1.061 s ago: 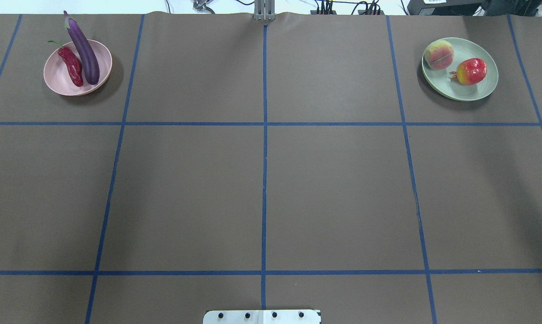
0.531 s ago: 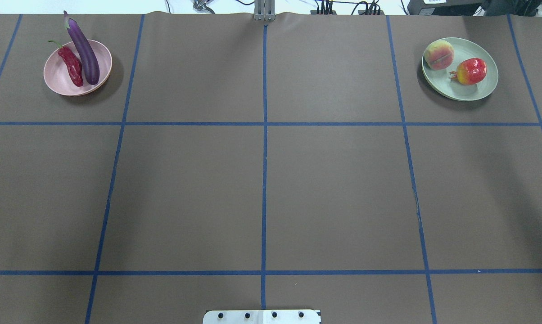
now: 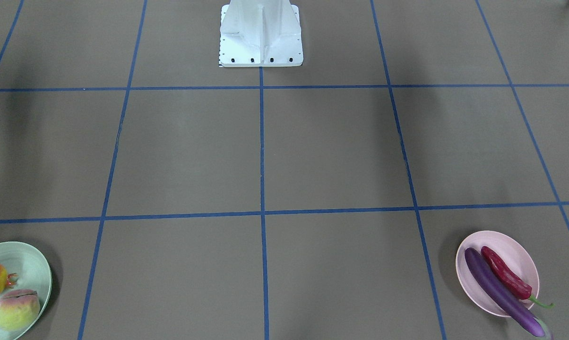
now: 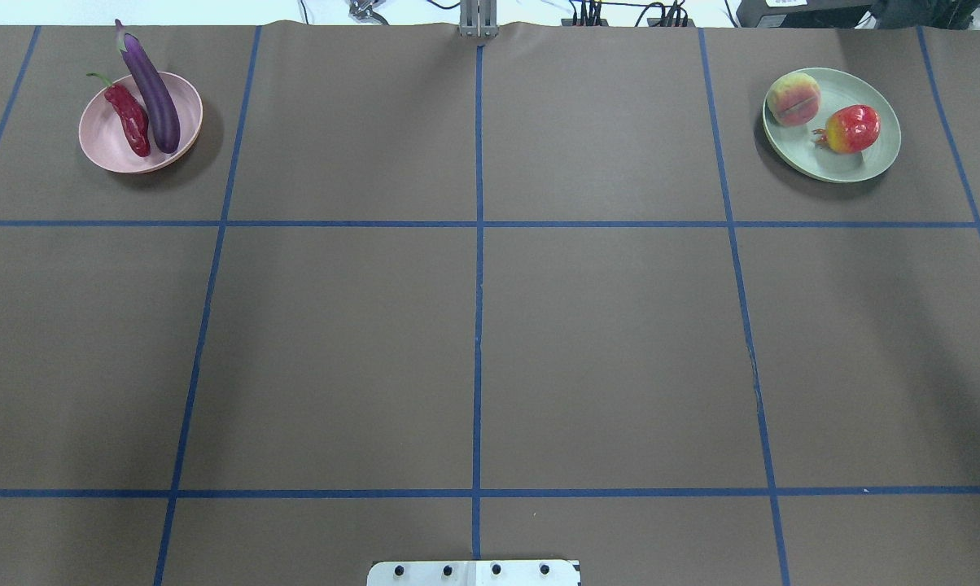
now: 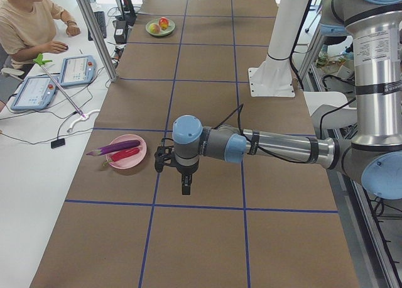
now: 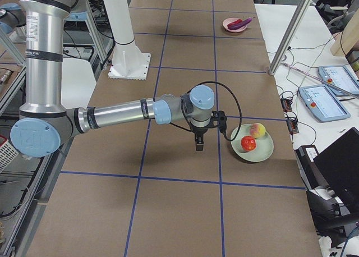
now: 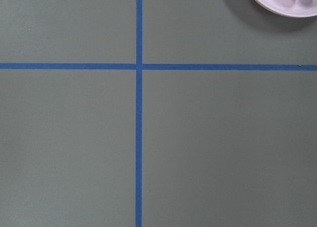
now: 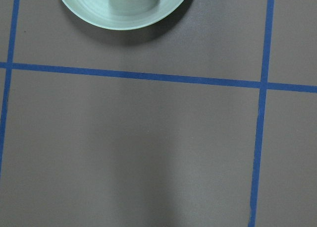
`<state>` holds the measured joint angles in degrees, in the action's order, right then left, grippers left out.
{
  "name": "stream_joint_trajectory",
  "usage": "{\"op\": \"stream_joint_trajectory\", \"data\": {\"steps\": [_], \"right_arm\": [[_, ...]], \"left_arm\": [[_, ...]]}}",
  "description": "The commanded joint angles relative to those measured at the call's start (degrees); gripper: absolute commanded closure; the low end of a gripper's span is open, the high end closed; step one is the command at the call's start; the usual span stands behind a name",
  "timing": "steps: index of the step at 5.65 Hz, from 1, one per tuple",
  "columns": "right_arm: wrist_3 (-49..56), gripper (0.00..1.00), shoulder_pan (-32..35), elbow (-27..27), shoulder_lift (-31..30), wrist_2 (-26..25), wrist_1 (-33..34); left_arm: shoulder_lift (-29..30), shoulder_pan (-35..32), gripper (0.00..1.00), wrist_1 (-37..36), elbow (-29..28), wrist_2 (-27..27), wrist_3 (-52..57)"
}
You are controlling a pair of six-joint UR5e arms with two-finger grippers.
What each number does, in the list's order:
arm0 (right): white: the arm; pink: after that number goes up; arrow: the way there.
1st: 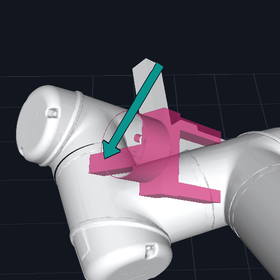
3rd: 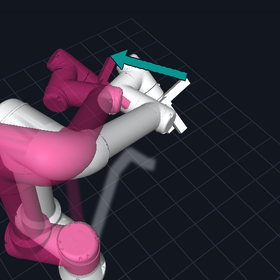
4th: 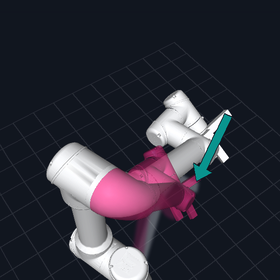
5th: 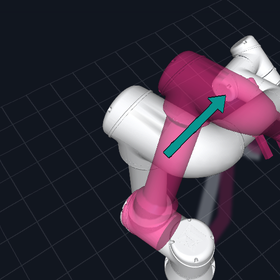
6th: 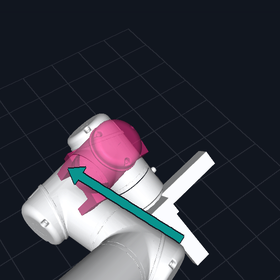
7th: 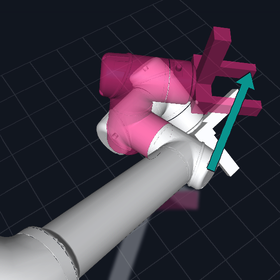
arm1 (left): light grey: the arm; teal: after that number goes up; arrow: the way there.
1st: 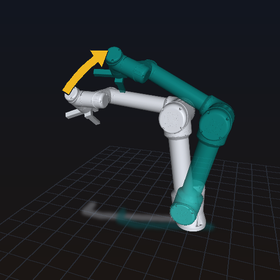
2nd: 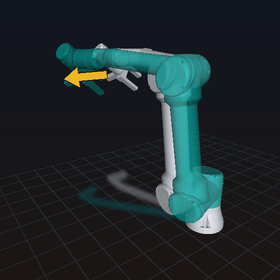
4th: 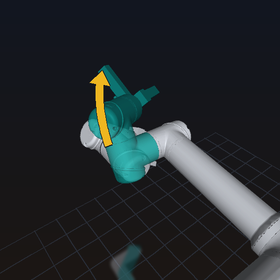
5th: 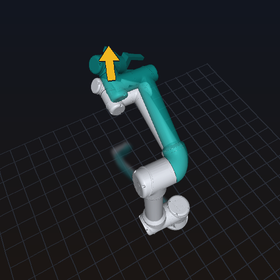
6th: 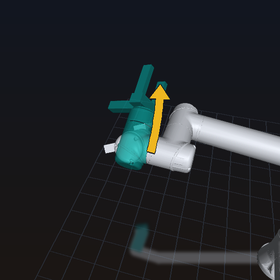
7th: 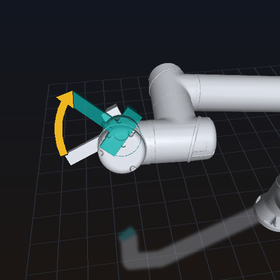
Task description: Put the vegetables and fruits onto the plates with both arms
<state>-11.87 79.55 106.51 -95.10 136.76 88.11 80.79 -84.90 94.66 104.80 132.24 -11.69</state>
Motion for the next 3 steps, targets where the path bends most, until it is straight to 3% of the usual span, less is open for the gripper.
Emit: {"op": "stream_joint_trajectory", "data": {"steps": [1,2,3], "right_arm": [[0.0,0.0,-1.41,-0.07,0.0,0.0,0.05],[1.39,0.0,-1.42,-0.16,0.0,0.0,0.22],[7.32,0.0,-0.63,0.01,0.35,-0.09,4.92]], "left_arm": [[-0.02,0.0,0.0,-0.35,-0.91,-1.2,0.87],[0.15,0.0,0.0,-0.62,-2.13,0.11,0.97],[0.15,0.0,0.0,-0.97,-3.02,2.65,0.97]]}}
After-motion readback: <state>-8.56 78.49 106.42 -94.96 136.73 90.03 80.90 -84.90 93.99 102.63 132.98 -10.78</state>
